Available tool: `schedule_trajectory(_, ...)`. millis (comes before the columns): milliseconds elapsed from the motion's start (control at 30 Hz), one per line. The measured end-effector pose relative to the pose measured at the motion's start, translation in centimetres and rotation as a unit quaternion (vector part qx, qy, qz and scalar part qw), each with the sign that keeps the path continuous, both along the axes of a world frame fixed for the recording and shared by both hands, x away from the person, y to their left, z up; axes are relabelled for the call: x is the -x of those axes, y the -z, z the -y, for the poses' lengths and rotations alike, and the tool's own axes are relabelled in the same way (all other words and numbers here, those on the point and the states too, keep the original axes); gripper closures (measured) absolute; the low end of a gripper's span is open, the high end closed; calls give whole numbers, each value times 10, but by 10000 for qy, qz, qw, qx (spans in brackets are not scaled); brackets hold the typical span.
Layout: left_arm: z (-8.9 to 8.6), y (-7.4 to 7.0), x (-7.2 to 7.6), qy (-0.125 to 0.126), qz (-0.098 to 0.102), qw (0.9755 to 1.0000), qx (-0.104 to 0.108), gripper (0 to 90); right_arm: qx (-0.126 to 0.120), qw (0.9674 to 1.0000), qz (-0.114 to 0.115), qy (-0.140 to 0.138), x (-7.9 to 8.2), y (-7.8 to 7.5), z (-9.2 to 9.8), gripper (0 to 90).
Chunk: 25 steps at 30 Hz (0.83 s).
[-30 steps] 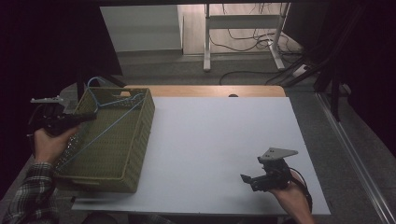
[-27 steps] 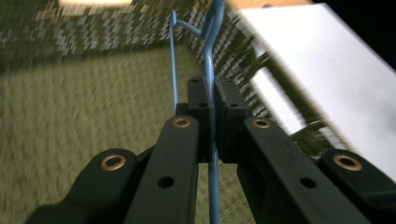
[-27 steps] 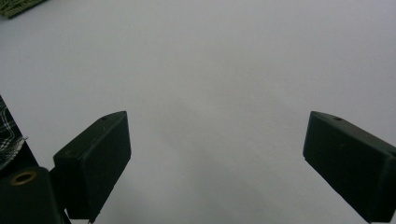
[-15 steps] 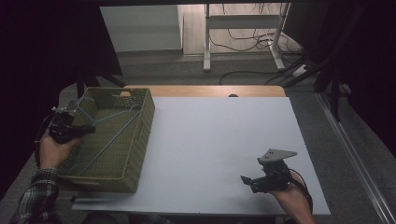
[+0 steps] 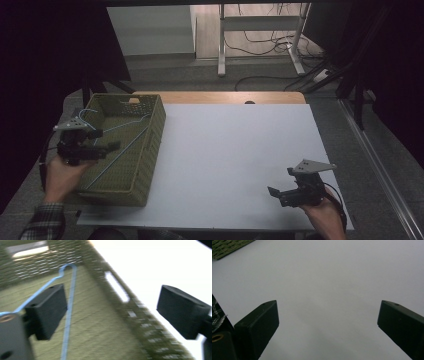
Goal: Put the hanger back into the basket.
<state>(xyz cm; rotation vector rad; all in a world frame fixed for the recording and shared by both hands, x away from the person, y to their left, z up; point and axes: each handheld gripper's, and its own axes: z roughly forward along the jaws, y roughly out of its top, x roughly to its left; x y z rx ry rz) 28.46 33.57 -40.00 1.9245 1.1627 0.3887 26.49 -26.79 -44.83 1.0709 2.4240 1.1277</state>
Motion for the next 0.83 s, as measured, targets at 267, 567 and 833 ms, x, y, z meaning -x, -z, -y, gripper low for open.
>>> schedule_trajectory(267, 57, 10, 36, 705, 228, 9969, 262, 34, 3, 10000, 7, 83, 5, 2, 8, 24)
schedule_trajectory(567, 90, 43, 58, 797, 211, 9963, -232, 21, 42, 9999, 87, 44, 9, 6, 10, 25)
schedule_trajectory(833, 92, 53, 58, 692, 226, 9966, -396, 2, 203, 9997, 114, 0, 8, 12, 7, 25)
